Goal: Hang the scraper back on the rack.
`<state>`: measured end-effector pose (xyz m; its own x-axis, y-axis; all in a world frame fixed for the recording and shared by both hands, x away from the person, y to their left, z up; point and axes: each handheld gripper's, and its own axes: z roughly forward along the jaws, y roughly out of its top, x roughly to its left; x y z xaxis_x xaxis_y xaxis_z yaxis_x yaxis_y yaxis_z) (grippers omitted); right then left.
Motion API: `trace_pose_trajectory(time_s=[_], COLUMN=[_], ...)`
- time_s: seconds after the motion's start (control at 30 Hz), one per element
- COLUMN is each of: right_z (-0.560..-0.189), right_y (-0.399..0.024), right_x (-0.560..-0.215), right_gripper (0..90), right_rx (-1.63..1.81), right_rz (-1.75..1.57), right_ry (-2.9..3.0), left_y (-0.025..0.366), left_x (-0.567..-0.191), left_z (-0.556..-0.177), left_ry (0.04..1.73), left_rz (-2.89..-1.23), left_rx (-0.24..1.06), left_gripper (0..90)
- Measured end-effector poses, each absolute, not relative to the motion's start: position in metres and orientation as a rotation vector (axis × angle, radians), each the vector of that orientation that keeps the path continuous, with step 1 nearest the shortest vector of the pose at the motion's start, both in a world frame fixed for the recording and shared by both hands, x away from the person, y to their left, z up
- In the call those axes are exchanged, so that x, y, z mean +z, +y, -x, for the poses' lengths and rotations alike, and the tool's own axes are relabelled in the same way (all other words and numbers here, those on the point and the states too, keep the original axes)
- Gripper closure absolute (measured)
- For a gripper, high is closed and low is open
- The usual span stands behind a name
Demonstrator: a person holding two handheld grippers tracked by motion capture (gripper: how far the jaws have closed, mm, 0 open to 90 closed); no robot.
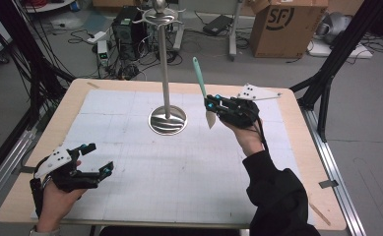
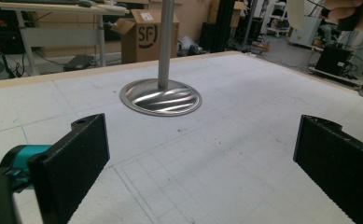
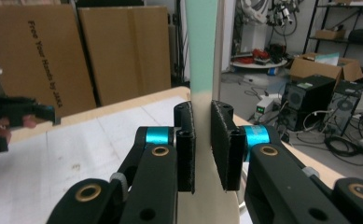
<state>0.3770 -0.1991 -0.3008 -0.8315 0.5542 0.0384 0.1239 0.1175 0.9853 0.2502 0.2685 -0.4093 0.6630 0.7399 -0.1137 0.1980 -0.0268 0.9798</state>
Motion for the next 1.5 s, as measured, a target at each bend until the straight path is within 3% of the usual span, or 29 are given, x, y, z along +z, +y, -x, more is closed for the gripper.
trace_pose_trajectory(time_s=[0.8, 1.5], right_z=[-0.42, -0.428], right_y=[-0.189, -0.172], right_x=[-0.264, -0.248], right_gripper=[80.1, 80.1], right_rx=[1.842, 1.87], right_rz=[-0.68, -0.676], right_ry=[2.019, 2.0], left_y=[0.277, 0.281], left_x=[-0.41, -0.408], left_z=[-0.245, -0.241], left_ry=[0.819, 0.818], left_rz=[-1.56, -1.539], left_rx=[0.531, 0.542], left_gripper=[4.1, 4.1])
